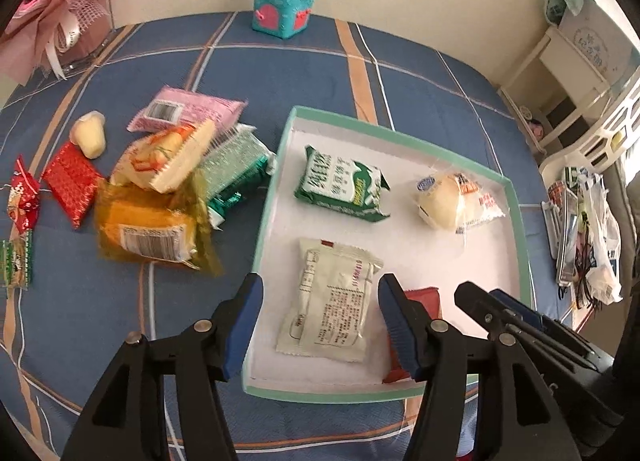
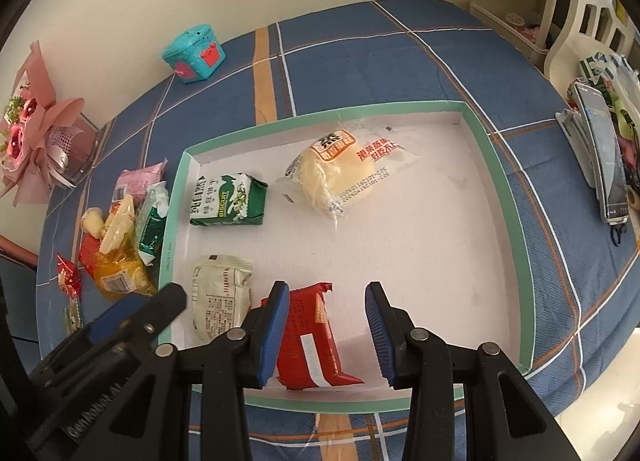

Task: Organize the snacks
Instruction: 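Carry both packs into the white tray and open both tools, then grasp the yellow corn cake with the right tool while the left tool grasps the green-wrapped cookie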

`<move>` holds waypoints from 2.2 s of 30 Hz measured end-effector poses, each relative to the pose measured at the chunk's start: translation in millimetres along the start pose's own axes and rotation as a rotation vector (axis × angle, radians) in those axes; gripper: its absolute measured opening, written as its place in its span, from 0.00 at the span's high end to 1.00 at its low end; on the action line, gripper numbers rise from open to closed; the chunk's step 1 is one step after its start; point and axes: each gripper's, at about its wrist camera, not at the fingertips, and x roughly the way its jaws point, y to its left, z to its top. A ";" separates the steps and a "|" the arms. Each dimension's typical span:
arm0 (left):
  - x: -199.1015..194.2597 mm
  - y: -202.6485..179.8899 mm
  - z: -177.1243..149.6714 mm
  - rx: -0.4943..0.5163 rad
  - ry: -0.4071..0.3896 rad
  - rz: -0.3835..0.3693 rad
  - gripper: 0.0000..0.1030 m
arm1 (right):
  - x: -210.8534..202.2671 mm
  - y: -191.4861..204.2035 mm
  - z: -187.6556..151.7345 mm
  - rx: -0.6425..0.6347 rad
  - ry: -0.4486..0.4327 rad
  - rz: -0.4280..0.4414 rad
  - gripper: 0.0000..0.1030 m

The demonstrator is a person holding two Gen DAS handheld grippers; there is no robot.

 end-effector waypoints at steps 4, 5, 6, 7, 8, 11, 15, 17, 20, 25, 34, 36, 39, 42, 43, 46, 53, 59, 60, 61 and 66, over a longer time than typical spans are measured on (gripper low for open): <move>-5.9 17.7 4.8 -0.050 -0.019 0.052 0.39 | 1.9 6.0 -1.8 -0.016 0.009 -0.003 0.58; -5.7 23.2 5.9 -0.067 -0.022 0.076 0.37 | 3.2 9.6 -2.7 -0.029 0.014 -0.005 0.57; -6.7 28.3 6.1 -0.079 -0.025 0.095 0.36 | 3.8 11.8 -3.3 -0.037 0.016 -0.006 0.57; -8.2 34.4 6.0 -0.092 -0.029 0.113 0.35 | 4.4 13.9 -3.8 -0.044 0.018 -0.006 0.57; -9.4 40.9 6.6 -0.105 -0.032 0.127 0.35 | 4.7 16.4 -4.4 -0.049 0.019 -0.006 0.57; -11.8 53.6 6.7 -0.131 -0.036 0.142 0.35 | 5.4 23.9 -5.6 -0.060 0.019 0.001 0.57; -14.6 62.7 7.4 -0.140 -0.042 0.156 0.35 | 6.7 35.5 -7.2 -0.084 0.021 0.008 0.57; -16.1 66.4 7.4 -0.142 -0.044 0.159 0.35 | 7.0 39.0 -8.1 -0.092 0.023 0.007 0.57; -15.9 66.9 7.6 -0.145 -0.045 0.162 0.35 | 8.0 41.3 -8.7 -0.098 0.025 0.005 0.57; -15.0 65.2 8.6 -0.132 -0.051 0.190 0.16 | 7.9 39.3 -7.5 -0.092 0.016 -0.006 0.31; -14.6 69.6 10.2 -0.132 -0.068 0.250 0.08 | 5.3 37.8 -6.4 -0.093 -0.014 -0.026 0.02; -14.6 70.0 10.2 -0.126 -0.071 0.256 0.08 | 4.6 38.6 -6.7 -0.096 -0.024 -0.028 0.00; -14.1 69.9 10.0 -0.119 -0.074 0.272 0.03 | 2.9 39.0 -7.4 -0.105 -0.041 -0.035 0.00; -14.4 70.5 9.8 -0.118 -0.077 0.272 0.01 | 2.1 39.4 -7.2 -0.104 -0.050 -0.031 0.00; -14.7 70.6 9.8 -0.117 -0.078 0.268 0.01 | 2.2 39.9 -7.0 -0.104 -0.052 -0.031 0.00; -14.3 69.6 9.8 -0.110 -0.074 0.261 0.01 | 3.1 41.6 -7.0 -0.103 -0.058 -0.043 0.00; -12.5 76.8 10.2 -0.091 -0.042 0.262 0.01 | 12.7 59.5 -9.8 -0.118 -0.019 -0.030 0.00; -19.5 107.5 9.6 -0.133 -0.031 0.274 0.01 | 18.8 88.8 -13.7 -0.157 0.012 -0.005 0.00; -21.6 114.7 9.5 -0.143 -0.031 0.275 0.01 | 20.2 97.4 -14.7 -0.172 0.019 0.000 0.00; -23.2 119.9 9.4 -0.149 -0.031 0.278 0.01 | 20.4 102.4 -14.8 -0.180 0.022 0.002 0.00; -32.9 155.3 6.6 -0.200 -0.029 0.291 0.01 | 25.8 138.3 -20.2 -0.234 0.049 0.020 0.00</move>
